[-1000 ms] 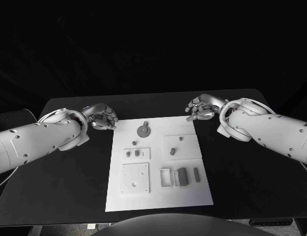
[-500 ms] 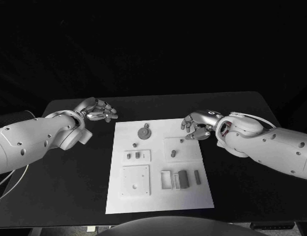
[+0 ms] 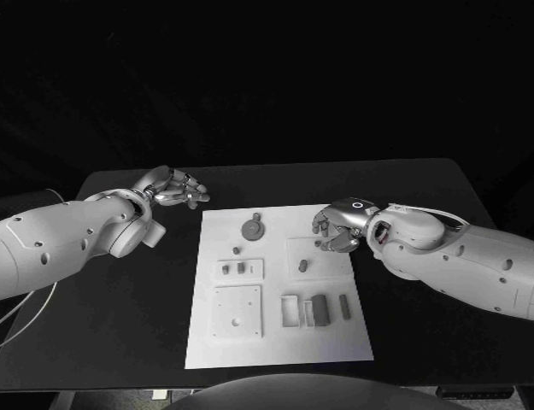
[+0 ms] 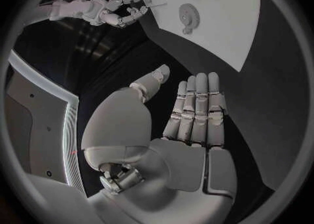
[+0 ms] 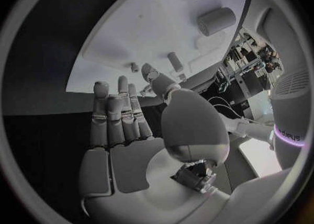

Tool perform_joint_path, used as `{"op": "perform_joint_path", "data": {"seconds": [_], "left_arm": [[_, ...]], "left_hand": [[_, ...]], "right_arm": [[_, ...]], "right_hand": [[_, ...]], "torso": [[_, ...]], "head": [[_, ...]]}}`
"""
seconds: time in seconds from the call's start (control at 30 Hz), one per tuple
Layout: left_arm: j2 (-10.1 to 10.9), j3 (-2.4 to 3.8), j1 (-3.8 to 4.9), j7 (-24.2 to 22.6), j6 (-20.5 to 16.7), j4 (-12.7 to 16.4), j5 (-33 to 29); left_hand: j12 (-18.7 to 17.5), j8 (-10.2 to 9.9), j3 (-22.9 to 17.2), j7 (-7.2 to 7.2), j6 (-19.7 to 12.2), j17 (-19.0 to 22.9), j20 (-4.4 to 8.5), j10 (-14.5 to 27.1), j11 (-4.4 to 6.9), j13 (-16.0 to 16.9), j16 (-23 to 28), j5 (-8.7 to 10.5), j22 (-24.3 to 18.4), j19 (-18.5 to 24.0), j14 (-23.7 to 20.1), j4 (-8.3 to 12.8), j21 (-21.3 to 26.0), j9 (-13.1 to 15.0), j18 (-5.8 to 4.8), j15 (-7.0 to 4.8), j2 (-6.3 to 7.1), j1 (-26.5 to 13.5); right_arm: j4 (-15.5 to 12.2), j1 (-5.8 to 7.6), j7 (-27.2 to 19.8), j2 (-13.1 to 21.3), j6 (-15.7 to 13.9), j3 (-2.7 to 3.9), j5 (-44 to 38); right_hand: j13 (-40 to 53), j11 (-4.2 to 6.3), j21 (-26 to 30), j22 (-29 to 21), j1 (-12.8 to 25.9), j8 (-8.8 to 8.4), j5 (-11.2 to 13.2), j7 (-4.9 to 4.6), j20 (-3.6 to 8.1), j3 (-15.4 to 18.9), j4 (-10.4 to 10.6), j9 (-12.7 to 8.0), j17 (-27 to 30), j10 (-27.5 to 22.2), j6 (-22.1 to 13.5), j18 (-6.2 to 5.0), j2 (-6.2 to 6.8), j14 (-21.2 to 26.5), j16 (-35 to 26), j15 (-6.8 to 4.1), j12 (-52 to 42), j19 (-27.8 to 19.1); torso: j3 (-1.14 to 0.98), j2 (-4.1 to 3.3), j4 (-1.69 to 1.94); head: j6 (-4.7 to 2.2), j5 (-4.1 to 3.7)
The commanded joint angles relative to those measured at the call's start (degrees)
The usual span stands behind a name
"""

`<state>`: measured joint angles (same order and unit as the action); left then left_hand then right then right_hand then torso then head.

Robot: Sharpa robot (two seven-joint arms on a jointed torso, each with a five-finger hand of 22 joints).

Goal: Assemble the parts on the task board

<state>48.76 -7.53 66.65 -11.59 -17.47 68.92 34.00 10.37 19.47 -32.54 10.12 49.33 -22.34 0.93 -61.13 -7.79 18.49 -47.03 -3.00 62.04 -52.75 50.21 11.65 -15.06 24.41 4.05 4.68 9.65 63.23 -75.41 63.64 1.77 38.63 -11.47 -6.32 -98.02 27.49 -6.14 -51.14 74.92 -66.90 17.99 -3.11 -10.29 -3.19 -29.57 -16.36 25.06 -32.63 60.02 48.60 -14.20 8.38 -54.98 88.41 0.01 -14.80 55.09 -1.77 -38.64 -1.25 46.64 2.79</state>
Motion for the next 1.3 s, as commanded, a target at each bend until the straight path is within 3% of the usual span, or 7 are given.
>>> {"op": "perform_joint_path", "data": {"seconds": [0.03,0.33,0.57,0.77,0.83,1.0,1.3], "left_arm": [[-0.3,0.04,0.06,-0.6,-0.7,0.1,-0.9],[-0.4,0.04,0.06,-0.4,-0.6,0.3,-0.9],[-0.5,0.05,0.06,-0.2,-0.9,0.5,-0.9],[-0.7,0.06,0.06,-0.2,-0.8,0.5,-1.0],[-0.7,0.06,0.06,-0.1,-0.8,0.6,-1.0],[-0.7,0.06,0.07,0.0,-0.9,0.5,-1.0],[-0.8,0.06,0.07,0.3,-1.2,0.5,-1.0]], "left_hand": [[0.0,0.3,0.5,0.00,-0.5,-0.4,0.26,0.1,-0.04,-0.1,-0.2,0.17,0.0,-1.0,1.0,0.0,-0.3,0.1,-0.16,-0.35,-0.53,0.1],[0.0,0.3,0.6,0.00,-0.6,-0.5,0.33,0.0,0.00,-0.2,-0.1,0.16,0.0,-1.2,1.1,-0.1,-0.2,0.1,-0.14,-0.45,-0.68,0.2],[0.0,0.2,0.6,0.06,-0.8,-0.7,0.40,-0.1,0.03,-0.3,0.0,0.16,-0.1,-1.3,1.3,-0.1,-0.1,0.1,-0.16,-0.54,-0.80,0.3],[0.1,0.1,0.7,0.12,-0.9,-0.8,0.43,-0.1,0.04,-0.3,0.1,0.16,-0.2,-1.4,1.4,-0.1,-0.1,0.1,-0.17,-0.57,-0.83,0.3],[0.1,0.1,0.7,0.13,-0.9,-0.8,0.44,-0.1,0.05,-0.3,0.1,0.16,-0.2,-1.5,1.4,-0.1,-0.1,0.1,-0.17,-0.58,-0.86,0.3],[0.1,0.1,0.7,0.14,-0.9,-0.8,0.45,-0.2,0.06,-0.3,0.1,0.16,-0.2,-1.5,1.4,-0.1,-0.1,0.1,-0.18,-0.60,-0.92,0.3],[0.1,0.1,0.7,0.17,-1.0,-1.0,0.51,-0.2,0.08,-0.4,0.2,0.16,-0.2,-1.7,1.6,-0.2,-0.1,0.2,-0.19,-0.65,-1.03,0.3]], "right_arm": [[0.3,-0.21,0.8,-0.4,0.6,-0.03,-2.7],[1.1,-0.28,0.7,-1.7,1.4,-0.22,-2.7],[1.7,-0.37,0.8,-2.2,2.3,-0.49,-2.6],[2.5,-0.43,1.0,-2.7,2.8,-1.02,-3.1],[2.7,-0.47,1.1,-2.8,2.7,-1.10,-3.5],[3.0,-0.62,0.9,-3.2,2.6,-1.30,-3.9],[3.2,-0.69,0.8,-3.5,2.5,-1.34,-4.0]], "right_hand": [[-0.2,0.06,0.1,0.4,0.2,0.21,0.2,-0.01,-0.02,0.2,0.0,0.0,0.1,0.5,0.3,-0.80,0.33,-0.5,0.0,-0.11,0.3,0.4],[-1.0,0.16,0.2,0.4,0.2,0.44,0.2,0.19,0.06,-0.2,0.0,0.1,0.1,1.3,0.8,-0.80,-0.62,-0.7,-0.1,-0.19,0.6,0.6],[-1.6,0.39,0.3,0.4,0.4,0.96,0.2,0.64,0.07,-0.4,0.0,0.4,0.2,2.3,1.9,-0.80,-2.08,-0.8,-0.2,-0.38,0.7,0.6],[-2.0,0.60,0.4,0.5,0.0,1.15,0.2,0.86,0.10,-0.8,-0.2,0.4,0.2,3.0,2.4,-0.80,-2.98,-0.8,-0.2,-0.58,0.7,0.6],[-2.6,0.67,0.5,0.4,-0.4,1.09,0.2,0.90,0.00,-2.8,0.5,0.4,0.2,3.5,2.6,-0.80,-2.28,-0.9,-0.3,-0.67,0.9,0.7],[-3.0,0.66,0.5,0.5,-0.2,1.01,0.2,0.89,-0.03,-3.6,0.6,0.4,0.2,3.7,2.6,-0.80,-1.85,-0.9,-0.3,-0.66,1.1,0.8],[-3.2,0.71,0.5,0.6,0.0,1.02,0.2,0.95,-0.02,-4.3,0.7,0.4,0.2,4.0,2.8,-0.80,-2.23,-1.0,-0.4,-0.68,1.2,0.9]], "torso": [[0.00,-0.01,0.03],[0.01,-0.02,0.01],[0.00,-0.02,0.05],[0.01,-0.01,0.01],[0.02,-0.01,0.03],[0.01,-0.01,0.03],[0.01,-0.01,0.02]], "head": [[0.10,0.04],[0.25,0.13],[0.34,0.15],[0.36,0.08],[0.44,0.11],[0.53,0.11],[0.59,0.11]]}}
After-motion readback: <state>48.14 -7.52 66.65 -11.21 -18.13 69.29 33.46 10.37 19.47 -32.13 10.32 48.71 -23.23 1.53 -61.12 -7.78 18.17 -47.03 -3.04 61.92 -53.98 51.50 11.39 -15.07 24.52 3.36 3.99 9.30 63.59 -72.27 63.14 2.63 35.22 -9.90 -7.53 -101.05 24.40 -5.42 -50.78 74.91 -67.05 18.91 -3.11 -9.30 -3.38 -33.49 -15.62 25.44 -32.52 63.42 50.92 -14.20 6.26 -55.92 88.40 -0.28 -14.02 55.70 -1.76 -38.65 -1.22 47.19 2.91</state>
